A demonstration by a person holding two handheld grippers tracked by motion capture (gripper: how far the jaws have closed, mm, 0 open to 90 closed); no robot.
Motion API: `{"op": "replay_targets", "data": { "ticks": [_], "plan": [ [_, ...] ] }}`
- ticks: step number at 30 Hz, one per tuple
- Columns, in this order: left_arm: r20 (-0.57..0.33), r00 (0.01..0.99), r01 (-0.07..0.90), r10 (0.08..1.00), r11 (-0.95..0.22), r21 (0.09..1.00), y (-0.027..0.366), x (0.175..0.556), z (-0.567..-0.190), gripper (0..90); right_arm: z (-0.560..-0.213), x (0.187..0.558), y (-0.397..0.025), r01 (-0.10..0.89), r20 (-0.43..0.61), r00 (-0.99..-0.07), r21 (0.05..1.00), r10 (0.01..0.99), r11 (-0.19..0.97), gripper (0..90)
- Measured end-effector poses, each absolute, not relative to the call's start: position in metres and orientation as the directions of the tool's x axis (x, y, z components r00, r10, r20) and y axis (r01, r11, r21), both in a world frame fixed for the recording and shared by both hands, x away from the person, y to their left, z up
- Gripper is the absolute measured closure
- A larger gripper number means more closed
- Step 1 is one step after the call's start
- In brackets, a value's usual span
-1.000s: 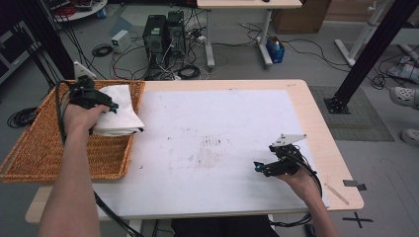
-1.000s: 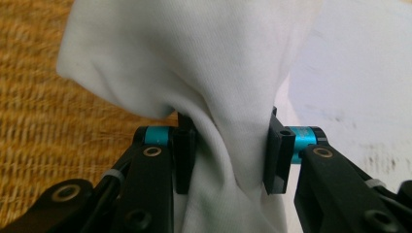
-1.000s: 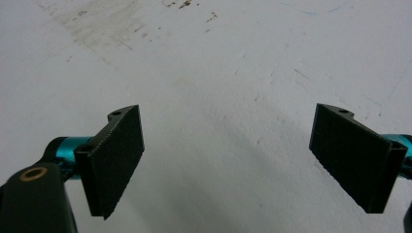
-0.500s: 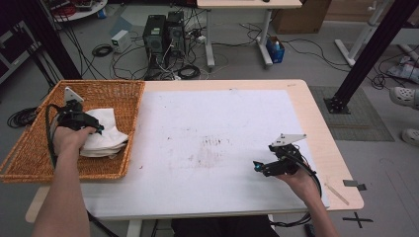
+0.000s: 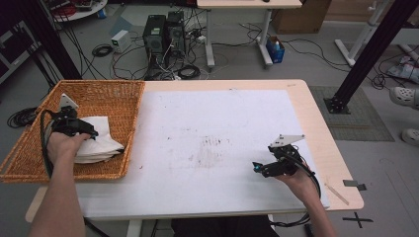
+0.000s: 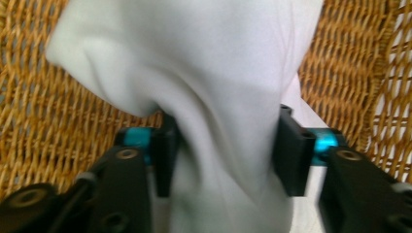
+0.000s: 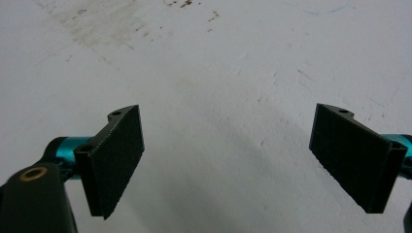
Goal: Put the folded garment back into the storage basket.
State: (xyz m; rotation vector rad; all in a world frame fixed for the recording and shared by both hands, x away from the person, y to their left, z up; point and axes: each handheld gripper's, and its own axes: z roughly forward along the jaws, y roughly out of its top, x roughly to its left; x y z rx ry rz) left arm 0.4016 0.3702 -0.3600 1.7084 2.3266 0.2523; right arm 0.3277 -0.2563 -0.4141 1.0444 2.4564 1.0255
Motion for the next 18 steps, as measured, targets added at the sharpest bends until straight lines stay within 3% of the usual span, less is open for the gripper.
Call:
{"op": "replay_targets", "data": {
  "ticks": [3,4,5,13,18],
  "plan": [
    [-0.083,-0.310,0.907,0.947,0.320,0.274,0.377,0.400,-0.356,37.3,-0.415,0.328,-0.255,0.513,0.013,-0.704,0.701,0.710,0.495,12.2],
    [-0.103,-0.370,0.880,0.923,0.384,0.278,0.374,0.400,-0.355,36.1,-0.415,0.328,-0.255,0.514,0.014,-0.704,0.700,0.711,0.496,12.2],
    [-0.062,-0.320,0.907,0.945,0.325,0.267,0.382,0.398,-0.350,35.9,-0.416,0.328,-0.254,0.514,0.014,-0.706,0.699,0.708,0.498,12.2],
    [-0.006,-0.294,0.902,0.956,0.279,0.330,0.383,0.392,-0.316,34.5,-0.416,0.326,-0.251,0.510,0.015,-0.712,0.700,0.702,0.501,12.2],
    [-0.020,-0.242,0.906,0.970,0.234,0.353,0.370,0.393,-0.303,34.5,-0.418,0.325,-0.250,0.510,0.015,-0.712,0.699,0.702,0.502,12.2]
  ]
}}
